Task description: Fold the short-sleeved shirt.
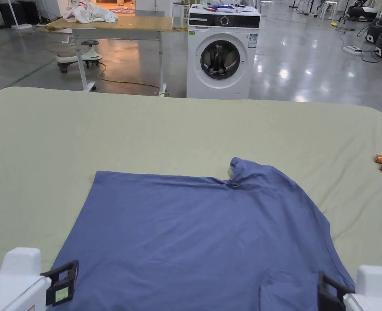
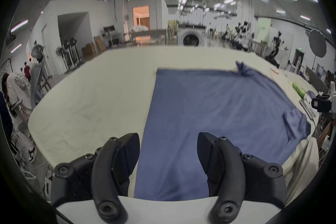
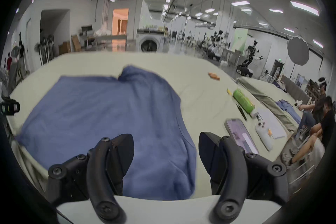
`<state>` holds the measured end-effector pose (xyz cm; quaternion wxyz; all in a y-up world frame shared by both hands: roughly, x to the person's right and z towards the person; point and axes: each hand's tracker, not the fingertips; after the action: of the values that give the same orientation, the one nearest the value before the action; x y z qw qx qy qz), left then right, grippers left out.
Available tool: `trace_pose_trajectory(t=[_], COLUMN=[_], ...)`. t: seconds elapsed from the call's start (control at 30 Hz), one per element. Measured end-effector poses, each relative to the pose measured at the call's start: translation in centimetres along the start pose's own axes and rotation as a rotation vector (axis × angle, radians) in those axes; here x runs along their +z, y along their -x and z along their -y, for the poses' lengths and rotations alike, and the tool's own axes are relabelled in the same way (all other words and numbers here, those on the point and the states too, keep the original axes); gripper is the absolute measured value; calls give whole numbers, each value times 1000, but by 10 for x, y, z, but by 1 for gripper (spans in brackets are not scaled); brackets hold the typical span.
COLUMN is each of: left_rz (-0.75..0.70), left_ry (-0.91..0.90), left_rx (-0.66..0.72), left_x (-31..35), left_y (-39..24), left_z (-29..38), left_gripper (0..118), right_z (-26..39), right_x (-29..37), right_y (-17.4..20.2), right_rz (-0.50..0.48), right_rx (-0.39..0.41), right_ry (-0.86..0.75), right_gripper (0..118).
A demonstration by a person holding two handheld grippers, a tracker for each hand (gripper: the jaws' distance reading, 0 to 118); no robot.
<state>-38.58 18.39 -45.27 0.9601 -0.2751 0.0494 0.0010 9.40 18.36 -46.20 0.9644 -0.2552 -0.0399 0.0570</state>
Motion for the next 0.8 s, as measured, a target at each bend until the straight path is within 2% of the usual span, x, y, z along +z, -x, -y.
trace_pose_trajectory(t=[0.07,0.13,0.17,0.2,0.27,0.3,0.57,0.7,0.8], left_rz=[-9,2,-1,0,-9,0,10,-20,-21], left_ry=[-62,-132,-157,-184,-216,-222,-223,-142,-12], left_rx=[-19,-29,-37,-44,-56,-54,-27,0,29], left_x=[1,3,4,6,6,8,12,20,24], left_y=[-12,-24,-30,-35,-39,-42,-16,14,40], left_z=[-10,-17,-20,-22,-23,-24,-18,-12,-4], left_gripper=[61,28,15,4,0,0,0,0,0], right_z=[-9,-17,-20,-21,-22,-23,-21,-20,-20], right_x=[-2,-4,-4,-4,-6,-5,3,6,6], right_y=[10,23,29,34,44,47,61,61,60], right_rz=[-34,-36,-37,-42,-49,-62,-35,-30,-39], right_rx=[-51,-56,-60,-70,-67,-65,-21,-3,0], right_ry=[-93,-151,-175,-208,-238,-246,-297,-315,-308], right_gripper=[72,40,19,5,4,0,0,0,0])
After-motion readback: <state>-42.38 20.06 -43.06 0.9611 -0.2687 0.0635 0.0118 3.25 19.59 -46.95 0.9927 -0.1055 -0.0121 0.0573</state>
